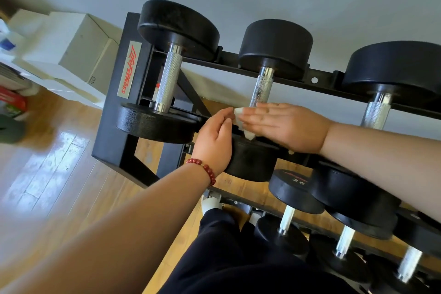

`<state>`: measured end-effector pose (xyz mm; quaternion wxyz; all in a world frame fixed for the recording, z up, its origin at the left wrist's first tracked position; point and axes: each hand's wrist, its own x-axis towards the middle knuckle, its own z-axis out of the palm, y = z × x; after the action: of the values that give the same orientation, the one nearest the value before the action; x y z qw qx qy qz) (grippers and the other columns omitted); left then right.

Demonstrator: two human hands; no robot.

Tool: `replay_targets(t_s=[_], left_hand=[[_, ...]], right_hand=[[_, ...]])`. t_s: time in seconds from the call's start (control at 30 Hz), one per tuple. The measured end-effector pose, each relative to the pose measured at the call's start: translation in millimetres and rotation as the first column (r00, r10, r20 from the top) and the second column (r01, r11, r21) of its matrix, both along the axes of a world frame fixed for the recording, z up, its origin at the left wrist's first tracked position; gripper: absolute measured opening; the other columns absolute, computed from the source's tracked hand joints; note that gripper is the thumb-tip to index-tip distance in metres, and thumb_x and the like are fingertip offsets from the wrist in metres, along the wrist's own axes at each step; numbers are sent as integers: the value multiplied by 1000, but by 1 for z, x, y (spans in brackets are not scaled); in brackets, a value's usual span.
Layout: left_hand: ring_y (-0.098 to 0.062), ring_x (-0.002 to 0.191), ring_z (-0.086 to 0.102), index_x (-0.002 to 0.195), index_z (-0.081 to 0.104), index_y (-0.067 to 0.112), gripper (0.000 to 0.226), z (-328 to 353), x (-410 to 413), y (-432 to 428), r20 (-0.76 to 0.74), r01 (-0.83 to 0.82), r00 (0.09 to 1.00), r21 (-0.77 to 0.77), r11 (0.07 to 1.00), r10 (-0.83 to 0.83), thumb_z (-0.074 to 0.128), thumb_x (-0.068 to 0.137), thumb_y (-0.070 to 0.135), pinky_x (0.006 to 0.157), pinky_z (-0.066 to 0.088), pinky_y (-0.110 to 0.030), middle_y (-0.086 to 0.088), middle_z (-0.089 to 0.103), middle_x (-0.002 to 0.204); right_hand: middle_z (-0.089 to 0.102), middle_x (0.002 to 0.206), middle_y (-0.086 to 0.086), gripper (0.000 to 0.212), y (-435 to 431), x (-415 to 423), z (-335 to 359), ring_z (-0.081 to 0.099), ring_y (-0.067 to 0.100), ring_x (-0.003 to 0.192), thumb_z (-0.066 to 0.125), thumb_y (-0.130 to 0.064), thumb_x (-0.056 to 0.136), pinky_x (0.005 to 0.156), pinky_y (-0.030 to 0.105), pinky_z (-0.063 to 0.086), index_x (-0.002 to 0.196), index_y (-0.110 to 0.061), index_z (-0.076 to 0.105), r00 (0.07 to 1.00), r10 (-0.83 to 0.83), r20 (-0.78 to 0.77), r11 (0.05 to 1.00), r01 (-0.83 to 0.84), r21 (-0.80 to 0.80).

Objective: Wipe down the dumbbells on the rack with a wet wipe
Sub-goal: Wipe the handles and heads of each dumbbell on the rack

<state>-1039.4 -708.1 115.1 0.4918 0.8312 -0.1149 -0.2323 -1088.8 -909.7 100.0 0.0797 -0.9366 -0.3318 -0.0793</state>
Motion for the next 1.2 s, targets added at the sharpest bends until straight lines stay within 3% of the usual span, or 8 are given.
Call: replay_targets(t_s=[0.17,0.3,0.37,0.53,0.7,0.87,1.03,1.2], left_hand=[[-5,119,51,136,51,22,36,0,0,1,-5,-23,1000,12,1000,23,36,104,20,104,36,-22,10,59,123],[-6,122,50,137,51,22,36,-1,1,1,16,5,1000,25,1000,-6,35,104,20,106,37,-25,6,58,129],[-6,122,50,137,51,23,36,-2,1,1,12,-3,1000,21,1000,3,36,104,20,105,37,-24,7,59,128],[-2,119,51,137,51,23,36,-1,0,0,-7,-20,1000,13,1000,20,36,104,21,102,35,-18,12,59,123],[-4,121,49,137,50,23,36,1,1,0,-1,0,1000,13,1000,0,36,104,20,105,37,-23,8,57,129],[-2,120,51,136,51,24,36,0,0,0,-8,-19,1000,11,1000,19,36,104,21,102,35,-18,13,59,124],[-5,122,49,138,50,22,36,1,0,0,-7,-8,1000,12,1000,8,36,104,20,106,36,-23,8,57,131],[-4,122,50,137,50,25,36,0,0,1,-16,-27,1000,-4,1000,27,37,104,21,109,36,-27,16,57,122]], right_hand=[[52,139,22,43,-11,19,3,45,33,132,24,-13,106,118,37,23,131,2,55,962,-271,33,959,267,97],[51,142,15,42,6,0,-2,45,28,135,28,-16,105,113,43,35,133,-3,57,999,-8,-50,1000,10,23],[52,142,15,40,-3,8,1,47,28,133,36,-9,99,109,47,40,133,-4,57,1000,27,-13,1000,-27,-3],[53,139,19,37,-1,19,-2,46,33,133,40,-7,97,112,47,36,129,1,58,964,-260,51,961,252,116],[52,142,13,39,2,5,-3,45,26,135,40,-11,98,111,43,37,132,-5,58,999,42,-34,999,-41,23],[55,136,20,36,-2,22,-2,49,34,130,42,-6,96,108,50,41,126,2,60,956,-284,68,953,274,131],[54,140,12,39,8,3,-4,48,25,133,40,-12,97,114,40,31,130,-6,61,1000,-4,-21,999,5,53],[53,140,18,37,1,11,-3,45,31,134,42,-5,96,114,44,33,129,0,58,957,-286,56,946,272,175]])
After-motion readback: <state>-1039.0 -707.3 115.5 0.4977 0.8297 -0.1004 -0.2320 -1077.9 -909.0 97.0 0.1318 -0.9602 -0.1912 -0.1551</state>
